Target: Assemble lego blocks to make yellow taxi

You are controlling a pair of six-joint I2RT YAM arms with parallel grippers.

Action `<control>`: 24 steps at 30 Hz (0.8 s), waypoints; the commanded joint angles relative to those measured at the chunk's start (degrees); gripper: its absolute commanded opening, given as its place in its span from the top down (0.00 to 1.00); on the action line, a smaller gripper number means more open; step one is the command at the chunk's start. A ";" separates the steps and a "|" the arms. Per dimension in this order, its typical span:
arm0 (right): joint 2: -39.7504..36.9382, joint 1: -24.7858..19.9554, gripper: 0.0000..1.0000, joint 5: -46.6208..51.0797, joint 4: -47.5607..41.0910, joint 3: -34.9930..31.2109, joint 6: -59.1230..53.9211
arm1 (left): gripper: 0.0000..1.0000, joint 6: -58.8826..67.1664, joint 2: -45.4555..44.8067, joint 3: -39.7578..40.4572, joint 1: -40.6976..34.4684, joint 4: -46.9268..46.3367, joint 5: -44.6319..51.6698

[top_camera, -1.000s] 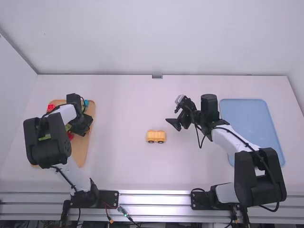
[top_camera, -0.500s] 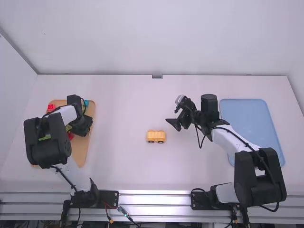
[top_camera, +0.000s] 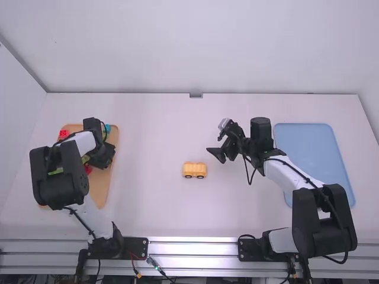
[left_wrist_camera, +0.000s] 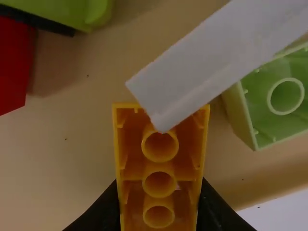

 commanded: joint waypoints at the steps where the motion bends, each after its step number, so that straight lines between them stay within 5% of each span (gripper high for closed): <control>1: -1.16 0.11 0.01 -0.50 -0.20 -0.31 0.22 | 0.81 0.22 -0.04 -0.24 -0.20 0.00 -0.24; 11: -1.16 0.11 0.01 -0.76 3.58 -0.31 8.20 | 0.89 5.38 -5.35 10.73 -0.74 -11.41 -2.71; 21: -1.14 2.89 0.01 -3.02 18.10 -0.28 24.63 | 0.90 21.22 -16.76 8.48 -9.44 -0.98 5.99; 24: -1.14 3.61 0.01 -3.54 22.84 -0.15 29.70 | 0.90 34.95 -20.39 5.38 -14.99 5.64 15.32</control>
